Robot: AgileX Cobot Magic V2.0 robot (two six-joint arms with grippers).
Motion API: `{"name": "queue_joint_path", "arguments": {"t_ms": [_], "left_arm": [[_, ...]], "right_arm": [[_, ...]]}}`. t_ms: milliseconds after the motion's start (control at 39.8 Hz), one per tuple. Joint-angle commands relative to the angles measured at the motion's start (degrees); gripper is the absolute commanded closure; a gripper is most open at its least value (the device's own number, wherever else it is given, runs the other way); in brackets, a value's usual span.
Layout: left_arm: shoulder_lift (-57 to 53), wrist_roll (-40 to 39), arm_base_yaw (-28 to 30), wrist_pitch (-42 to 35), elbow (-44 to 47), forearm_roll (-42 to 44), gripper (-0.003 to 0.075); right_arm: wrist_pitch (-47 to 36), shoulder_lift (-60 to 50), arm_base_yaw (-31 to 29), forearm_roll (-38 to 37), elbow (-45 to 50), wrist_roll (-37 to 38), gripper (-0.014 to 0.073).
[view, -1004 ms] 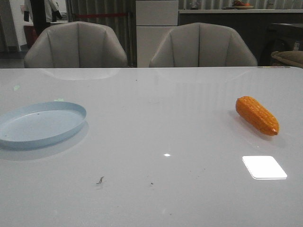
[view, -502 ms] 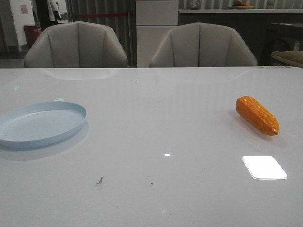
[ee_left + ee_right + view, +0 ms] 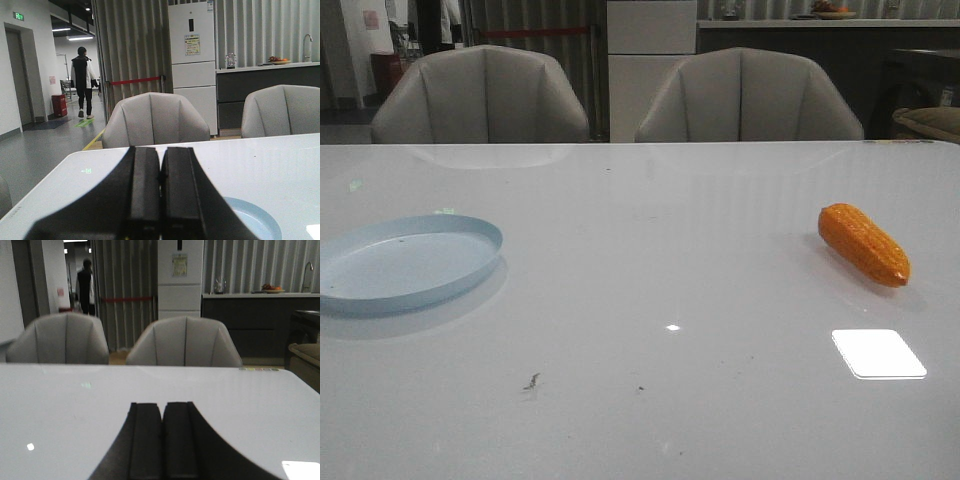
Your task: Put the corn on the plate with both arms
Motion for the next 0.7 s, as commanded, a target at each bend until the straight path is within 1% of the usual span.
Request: {"name": "queue_joint_path", "arguments": {"t_ms": [0, 75, 151, 201, 301, 427, 477, 578, 678], "left_arm": [[-0.55, -0.15, -0.38, -5.33, -2.56, -0.15, 0.0626], [-0.55, -0.15, -0.38, -5.33, -5.44, -0.05, 0.0626], [-0.16, -0.15, -0.38, -4.21, -8.56, 0.54, 0.0626], [0.48, -0.15, -0.38, -3.08, -11.41, 1.61, 0.0626], [2.6, -0.15, -0.38, -1.21, -16.31, 5.99, 0.0626], [8.01, -0.15, -0.38, 1.28, -23.14, 9.63, 0.0626], [10.86, -0.15, -0.38, 1.98, -25.65, 9.6, 0.0626], [17.29, -0.15, -0.38, 4.46, -30.52, 9.6, 0.0626], [24.16, -0.15, -0.38, 7.21, -34.18, 9.6, 0.0626]], "right_arm": [[-11.97, -1.44, 0.19, 4.85, -1.22, 4.76, 0.0568], [-16.3, -1.44, 0.19, 7.3, -1.88, 7.78, 0.0568], [-16.35, -1.44, 0.19, 7.48, -4.3, 8.07, 0.0567], [-14.27, -1.44, 0.19, 7.05, -6.62, 8.07, 0.0567], [-7.26, -1.11, 0.19, 4.89, -12.15, 7.95, 0.0567], [2.34, 2.09, 0.19, -0.4, -20.29, 7.95, 0.0567], [4.38, 4.37, 0.19, -2.72, -23.1, 7.95, 0.0567], [5.1, 9.89, 0.19, -5.77, -27.79, 7.95, 0.0567], [5.0, 17.11, 0.19, -6.08, -31.83, 7.95, 0.0567]]}}
